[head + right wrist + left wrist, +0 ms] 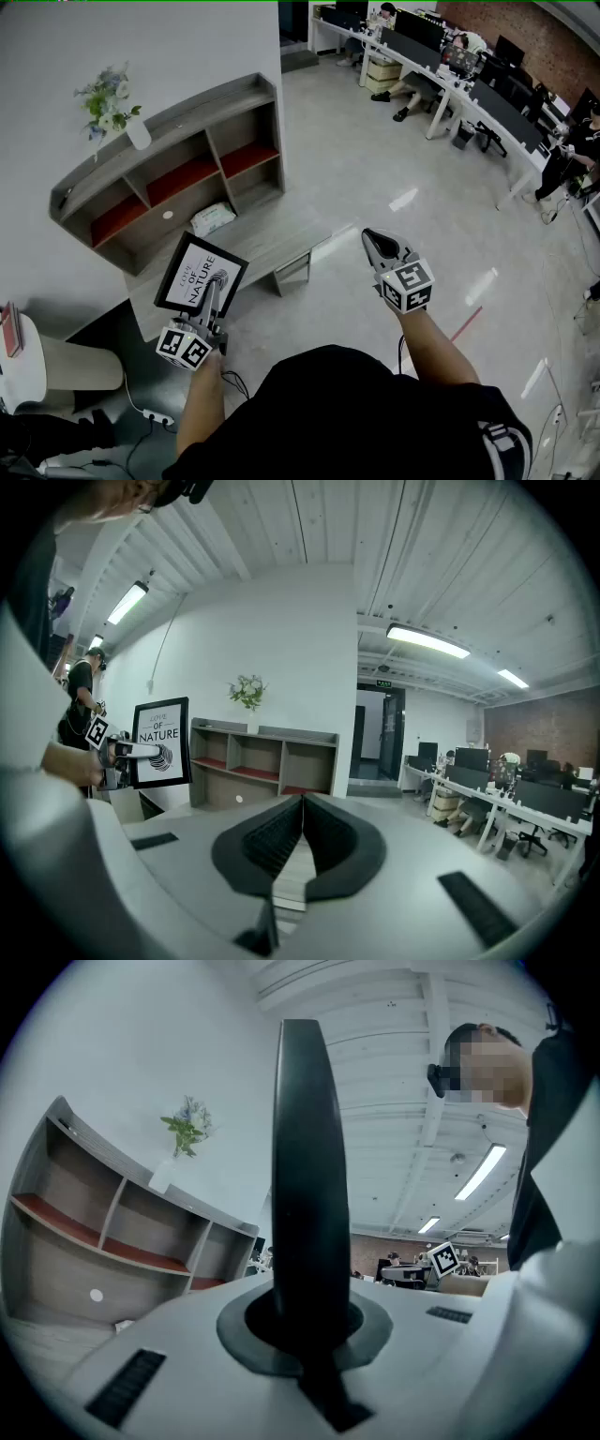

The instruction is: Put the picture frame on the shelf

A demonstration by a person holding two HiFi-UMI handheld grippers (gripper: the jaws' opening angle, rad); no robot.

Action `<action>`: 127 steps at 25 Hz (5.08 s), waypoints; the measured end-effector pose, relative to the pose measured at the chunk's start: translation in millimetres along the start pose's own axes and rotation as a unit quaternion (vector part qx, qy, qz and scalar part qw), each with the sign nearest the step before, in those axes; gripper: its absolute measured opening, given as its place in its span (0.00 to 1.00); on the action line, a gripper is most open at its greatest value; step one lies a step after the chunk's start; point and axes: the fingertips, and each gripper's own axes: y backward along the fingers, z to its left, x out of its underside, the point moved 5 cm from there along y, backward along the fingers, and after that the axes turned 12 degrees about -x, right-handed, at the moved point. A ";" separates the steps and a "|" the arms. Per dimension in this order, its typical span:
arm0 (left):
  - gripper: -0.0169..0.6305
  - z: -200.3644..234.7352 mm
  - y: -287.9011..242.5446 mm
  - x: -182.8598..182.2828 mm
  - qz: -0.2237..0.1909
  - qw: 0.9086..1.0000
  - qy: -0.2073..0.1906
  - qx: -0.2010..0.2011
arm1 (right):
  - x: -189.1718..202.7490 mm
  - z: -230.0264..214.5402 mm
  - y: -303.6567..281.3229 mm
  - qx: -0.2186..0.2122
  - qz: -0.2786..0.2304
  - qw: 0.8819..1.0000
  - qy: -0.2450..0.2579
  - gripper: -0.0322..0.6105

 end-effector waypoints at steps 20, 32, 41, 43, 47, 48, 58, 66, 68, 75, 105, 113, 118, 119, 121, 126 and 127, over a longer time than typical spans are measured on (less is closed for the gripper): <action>0.07 17.7 -7.7 0.4 0.010 1.000 -0.002 -0.011 | 6.1 -6.1 -6.1 0.013 -0.005 1.000 -0.024 0.07; 0.07 -10.0 -47.1 3.2 0.005 0.999 -0.009 -0.031 | 15.6 -62.8 -9.0 -0.007 -0.009 0.999 -0.030 0.07; 0.07 -24.6 -79.9 8.3 0.007 0.998 -0.013 -0.058 | 16.6 -112.9 -31.4 -0.039 -0.008 0.999 -0.028 0.07; 0.07 -25.4 -87.7 9.6 0.007 0.998 -0.013 -0.063 | 17.9 -122.7 -37.7 -0.046 -0.008 0.999 -0.029 0.07; 0.07 -30.3 -105.5 9.8 0.007 0.997 -0.013 -0.074 | 19.9 -144.0 -46.8 -0.054 -0.007 0.998 -0.028 0.07; 0.07 -31.3 -109.5 10.3 0.008 0.997 -0.016 -0.077 | 20.5 -149.4 -49.0 -0.056 -0.005 0.998 -0.028 0.07; 0.07 -44.4 -150.5 18.7 0.008 0.994 -0.022 -0.105 | 25.1 -203.1 -70.2 -0.082 0.003 0.996 -0.023 0.07; 0.07 -62.2 -179.2 23.4 -0.004 0.991 -0.019 -0.129 | 26.9 -240.5 -83.5 -0.110 0.003 0.994 -0.018 0.07; 0.07 -67.4 -186.4 26.8 -0.006 0.991 -0.018 -0.134 | 29.7 -249.2 -85.2 -0.117 0.004 0.993 -0.017 0.07; 0.07 -89.4 -204.4 37.2 -0.015 0.989 -0.008 -0.147 | 34.7 -274.1 -83.2 -0.136 0.006 0.991 -0.011 0.07; 0.07 -148.5 -213.1 70.8 -0.025 0.975 -0.002 -0.221 | 48.3 -306.9 -94.5 -0.235 0.007 0.972 0.005 0.07; 0.07 -131.1 -210.2 76.3 -0.035 0.971 0.007 -0.237 | 49.8 -290.9 -122.0 -0.261 0.019 0.965 0.018 0.07; 0.07 -116.4 -216.2 78.1 -0.038 0.968 0.015 -0.246 | 44.9 -287.1 -138.8 -0.271 0.023 0.962 0.027 0.07; 0.07 -112.6 -218.2 78.2 -0.040 0.968 0.016 -0.246 | 43.9 -288.0 -142.0 -0.271 0.022 0.962 0.029 0.07; 0.07 -106.4 -223.2 78.1 -0.043 0.968 0.018 -0.247 | 43.1 -291.7 -148.6 -0.270 0.023 0.962 0.030 0.07; 0.07 -100.5 -237.3 72.8 -0.041 0.968 0.011 -0.249 | 43.2 -297.4 -158.3 -0.271 0.025 0.962 0.024 0.07; 0.07 -98.8 -240.5 71.4 -0.042 0.968 0.009 -0.249 | 42.7 -298.7 -161.0 -0.271 0.026 0.962 0.025 0.07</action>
